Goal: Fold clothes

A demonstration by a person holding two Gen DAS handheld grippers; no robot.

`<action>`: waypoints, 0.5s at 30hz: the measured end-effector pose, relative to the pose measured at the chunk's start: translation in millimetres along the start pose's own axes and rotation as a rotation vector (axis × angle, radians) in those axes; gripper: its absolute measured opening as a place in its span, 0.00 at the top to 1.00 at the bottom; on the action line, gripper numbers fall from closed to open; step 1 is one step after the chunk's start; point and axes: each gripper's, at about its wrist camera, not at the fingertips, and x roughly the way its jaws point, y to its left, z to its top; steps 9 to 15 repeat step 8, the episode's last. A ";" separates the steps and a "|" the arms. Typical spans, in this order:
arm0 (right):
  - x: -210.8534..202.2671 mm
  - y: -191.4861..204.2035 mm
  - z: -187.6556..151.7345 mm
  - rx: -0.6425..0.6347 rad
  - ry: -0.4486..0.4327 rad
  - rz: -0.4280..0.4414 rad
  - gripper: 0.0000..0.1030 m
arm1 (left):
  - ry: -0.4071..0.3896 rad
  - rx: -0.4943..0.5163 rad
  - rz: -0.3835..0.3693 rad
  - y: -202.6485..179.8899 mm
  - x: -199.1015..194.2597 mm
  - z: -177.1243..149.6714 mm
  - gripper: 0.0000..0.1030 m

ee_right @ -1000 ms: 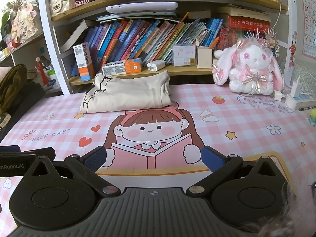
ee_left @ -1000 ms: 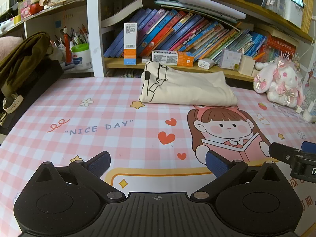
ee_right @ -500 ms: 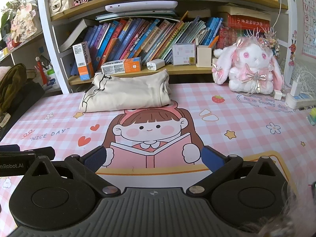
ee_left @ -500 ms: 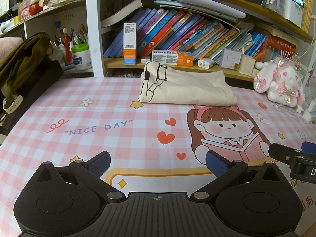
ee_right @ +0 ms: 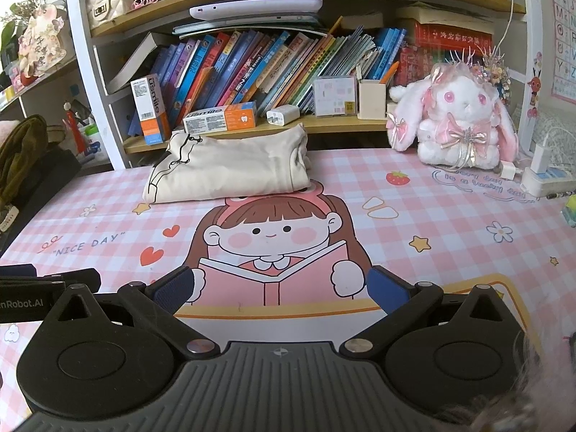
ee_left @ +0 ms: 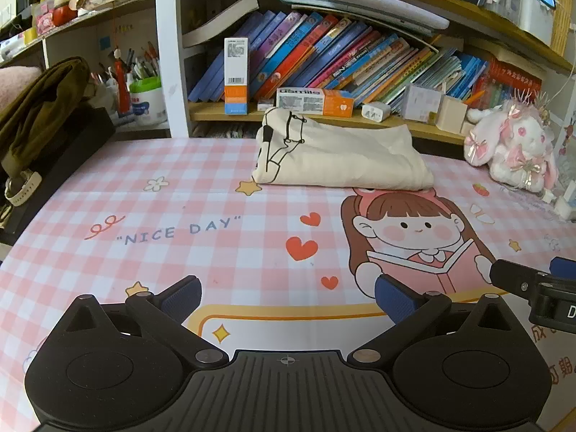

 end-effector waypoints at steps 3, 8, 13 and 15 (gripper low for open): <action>1.0 -0.3 0.0 0.001 0.003 0.003 0.00 | 0.002 -0.004 -0.007 0.5 1.1 -0.4 0.00; 3.6 -1.6 -0.2 0.005 0.010 0.005 0.00 | 0.002 -0.011 -0.014 1.1 2.5 -0.4 0.00; 3.6 -1.6 -0.2 0.005 0.010 0.005 0.00 | 0.002 -0.011 -0.014 1.1 2.5 -0.4 0.00; 3.6 -1.6 -0.2 0.005 0.010 0.005 0.00 | 0.002 -0.011 -0.014 1.1 2.5 -0.4 0.00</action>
